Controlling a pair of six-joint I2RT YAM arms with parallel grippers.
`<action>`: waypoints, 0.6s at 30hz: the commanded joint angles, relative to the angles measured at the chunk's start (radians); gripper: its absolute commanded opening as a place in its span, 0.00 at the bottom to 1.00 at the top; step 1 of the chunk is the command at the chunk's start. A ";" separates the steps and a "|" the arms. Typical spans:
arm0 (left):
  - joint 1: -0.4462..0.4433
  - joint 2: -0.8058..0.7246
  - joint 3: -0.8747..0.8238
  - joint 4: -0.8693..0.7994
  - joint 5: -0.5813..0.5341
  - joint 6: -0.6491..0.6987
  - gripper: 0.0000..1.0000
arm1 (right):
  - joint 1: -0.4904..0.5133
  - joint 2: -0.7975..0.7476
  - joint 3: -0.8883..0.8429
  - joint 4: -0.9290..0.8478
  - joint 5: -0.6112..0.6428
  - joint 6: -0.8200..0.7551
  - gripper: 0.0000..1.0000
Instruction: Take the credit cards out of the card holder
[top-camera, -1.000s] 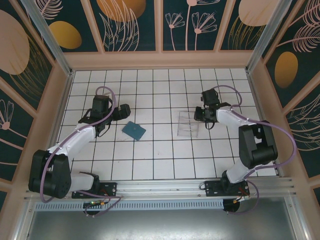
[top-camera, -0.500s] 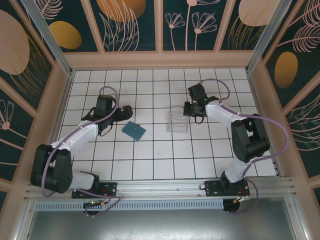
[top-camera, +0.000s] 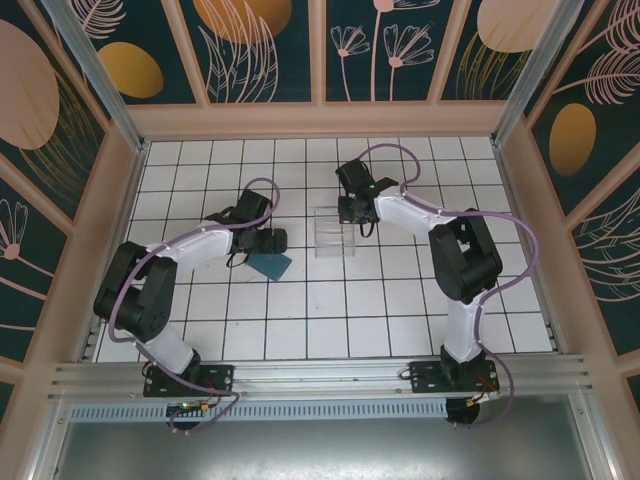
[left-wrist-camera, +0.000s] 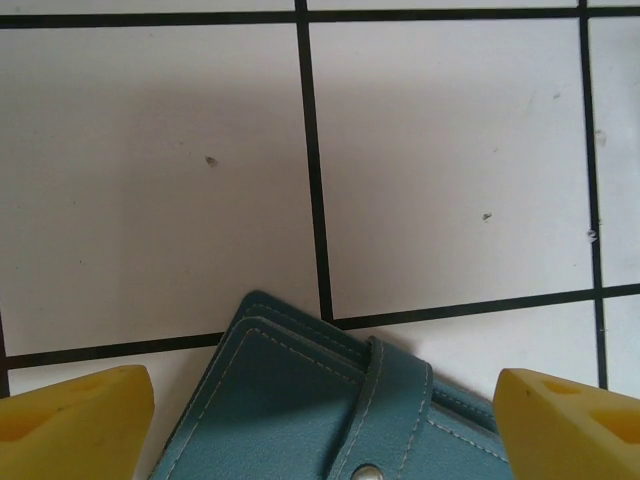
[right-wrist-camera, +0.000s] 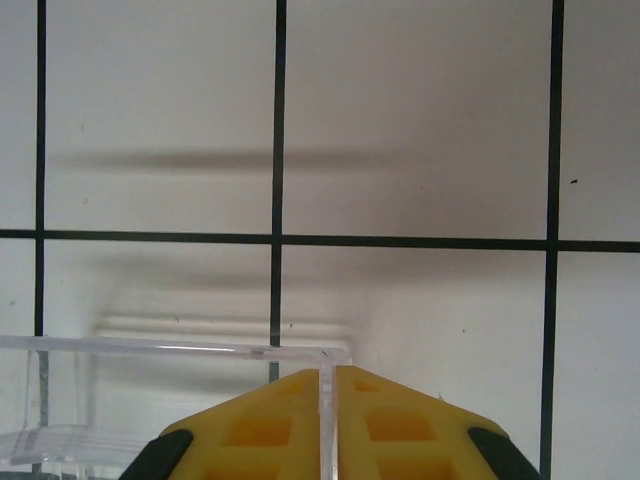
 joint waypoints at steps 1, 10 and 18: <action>-0.008 0.036 0.056 -0.074 -0.053 0.016 0.87 | 0.006 -0.003 0.037 -0.052 0.051 0.029 0.16; -0.031 0.150 0.132 -0.187 -0.183 0.010 0.87 | 0.008 -0.081 0.013 -0.059 0.038 0.035 0.28; -0.098 0.158 0.114 -0.208 -0.119 0.075 0.80 | 0.007 -0.196 -0.042 -0.068 0.058 0.037 0.29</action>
